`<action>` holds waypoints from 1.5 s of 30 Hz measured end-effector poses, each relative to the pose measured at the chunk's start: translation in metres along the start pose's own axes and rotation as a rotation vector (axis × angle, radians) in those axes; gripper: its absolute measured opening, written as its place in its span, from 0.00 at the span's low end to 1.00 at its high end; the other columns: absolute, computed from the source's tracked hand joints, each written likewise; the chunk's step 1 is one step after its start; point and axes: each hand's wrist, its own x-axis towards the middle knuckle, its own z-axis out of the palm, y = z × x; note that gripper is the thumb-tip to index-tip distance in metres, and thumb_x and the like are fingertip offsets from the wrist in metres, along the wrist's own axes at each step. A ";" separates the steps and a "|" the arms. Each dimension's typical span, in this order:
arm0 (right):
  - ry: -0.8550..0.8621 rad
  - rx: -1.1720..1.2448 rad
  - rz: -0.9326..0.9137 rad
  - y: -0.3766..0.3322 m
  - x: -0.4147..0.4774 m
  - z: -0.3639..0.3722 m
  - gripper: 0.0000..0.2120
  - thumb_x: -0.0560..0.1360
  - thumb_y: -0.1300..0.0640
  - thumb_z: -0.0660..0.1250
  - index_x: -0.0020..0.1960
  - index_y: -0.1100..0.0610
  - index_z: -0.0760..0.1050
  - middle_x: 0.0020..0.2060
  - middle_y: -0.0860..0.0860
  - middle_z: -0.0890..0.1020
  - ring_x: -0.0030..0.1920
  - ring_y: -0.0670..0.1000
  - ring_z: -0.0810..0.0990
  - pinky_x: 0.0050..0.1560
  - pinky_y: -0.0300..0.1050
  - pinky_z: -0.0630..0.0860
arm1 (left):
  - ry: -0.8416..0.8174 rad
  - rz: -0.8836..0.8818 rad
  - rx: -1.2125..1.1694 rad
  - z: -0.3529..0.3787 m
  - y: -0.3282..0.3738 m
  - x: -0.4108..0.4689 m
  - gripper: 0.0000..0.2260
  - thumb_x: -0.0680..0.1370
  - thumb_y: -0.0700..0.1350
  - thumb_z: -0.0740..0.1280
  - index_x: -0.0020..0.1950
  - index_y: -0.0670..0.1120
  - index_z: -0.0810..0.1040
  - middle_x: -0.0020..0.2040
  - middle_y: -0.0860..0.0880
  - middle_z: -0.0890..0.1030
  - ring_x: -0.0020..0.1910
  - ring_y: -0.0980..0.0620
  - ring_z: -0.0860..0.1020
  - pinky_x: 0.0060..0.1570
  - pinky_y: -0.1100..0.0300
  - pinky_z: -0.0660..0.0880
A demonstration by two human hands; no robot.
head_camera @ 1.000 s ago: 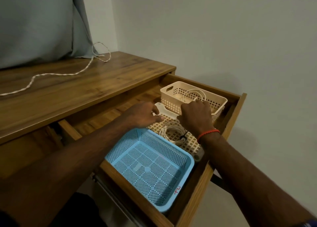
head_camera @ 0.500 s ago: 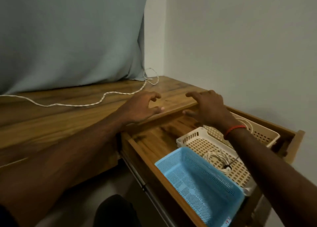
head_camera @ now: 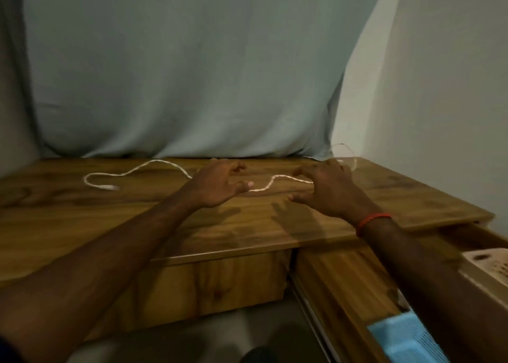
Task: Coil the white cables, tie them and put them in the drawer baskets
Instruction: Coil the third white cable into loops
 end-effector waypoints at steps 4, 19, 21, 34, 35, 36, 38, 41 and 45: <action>-0.002 0.057 -0.096 -0.044 0.038 0.020 0.29 0.72 0.33 0.69 0.68 0.44 0.74 0.64 0.51 0.79 0.67 0.56 0.67 0.66 0.54 0.66 | 0.040 -0.153 0.051 -0.030 -0.051 -0.017 0.28 0.75 0.66 0.68 0.68 0.49 0.77 0.66 0.50 0.79 0.65 0.49 0.76 0.65 0.53 0.72; -0.059 0.154 -0.263 -0.171 0.170 0.111 0.26 0.73 0.34 0.69 0.67 0.42 0.74 0.62 0.51 0.79 0.67 0.56 0.68 0.63 0.52 0.63 | 0.209 -0.721 0.504 -0.102 -0.229 -0.042 0.20 0.73 0.65 0.68 0.39 0.48 0.80 0.38 0.49 0.79 0.40 0.47 0.79 0.43 0.52 0.78; -0.070 0.181 -0.259 -0.180 0.188 0.122 0.25 0.73 0.34 0.69 0.67 0.43 0.75 0.62 0.50 0.79 0.67 0.56 0.68 0.64 0.53 0.65 | 0.216 -0.762 0.580 -0.101 -0.238 -0.041 0.16 0.73 0.62 0.68 0.41 0.49 0.77 0.43 0.49 0.79 0.44 0.45 0.79 0.47 0.51 0.79; -0.320 0.250 -0.314 -0.195 0.238 0.205 0.25 0.78 0.37 0.63 0.73 0.44 0.68 0.71 0.55 0.73 0.71 0.60 0.68 0.69 0.59 0.68 | 0.120 -0.751 0.523 -0.062 -0.272 -0.019 0.25 0.73 0.71 0.65 0.55 0.53 0.83 0.55 0.48 0.83 0.55 0.46 0.79 0.51 0.52 0.74; -0.284 0.276 -0.317 -0.193 0.239 0.205 0.22 0.78 0.38 0.64 0.69 0.45 0.72 0.69 0.55 0.75 0.69 0.59 0.71 0.68 0.57 0.70 | 0.140 -0.755 0.472 -0.061 -0.273 -0.020 0.25 0.74 0.72 0.63 0.50 0.52 0.84 0.49 0.48 0.84 0.50 0.47 0.79 0.49 0.53 0.75; -0.249 0.318 -0.304 -0.190 0.240 0.206 0.21 0.78 0.40 0.66 0.67 0.47 0.75 0.67 0.55 0.77 0.66 0.58 0.74 0.66 0.53 0.72 | 0.163 -0.759 0.437 -0.060 -0.272 -0.021 0.27 0.74 0.73 0.61 0.44 0.51 0.84 0.43 0.49 0.84 0.45 0.48 0.79 0.47 0.53 0.75; -0.208 0.405 -0.254 -0.185 0.242 0.205 0.21 0.77 0.43 0.70 0.67 0.49 0.77 0.65 0.55 0.78 0.64 0.56 0.76 0.61 0.47 0.73 | 0.198 -0.776 0.399 -0.060 -0.274 -0.021 0.27 0.76 0.71 0.60 0.39 0.49 0.82 0.36 0.49 0.81 0.40 0.49 0.79 0.45 0.53 0.77; -0.176 0.429 -0.213 -0.182 0.243 0.205 0.26 0.75 0.46 0.73 0.71 0.51 0.73 0.65 0.55 0.79 0.65 0.57 0.76 0.60 0.46 0.71 | 0.328 -0.785 0.310 -0.063 -0.274 -0.023 0.20 0.76 0.64 0.68 0.38 0.48 0.82 0.35 0.48 0.81 0.38 0.50 0.79 0.40 0.55 0.75; -0.141 0.462 -0.143 -0.185 0.243 0.210 0.30 0.74 0.50 0.75 0.72 0.51 0.69 0.62 0.57 0.80 0.63 0.59 0.77 0.60 0.48 0.74 | 0.612 -0.756 0.028 -0.061 -0.275 -0.021 0.11 0.74 0.52 0.75 0.37 0.47 0.82 0.35 0.49 0.83 0.38 0.49 0.82 0.40 0.55 0.77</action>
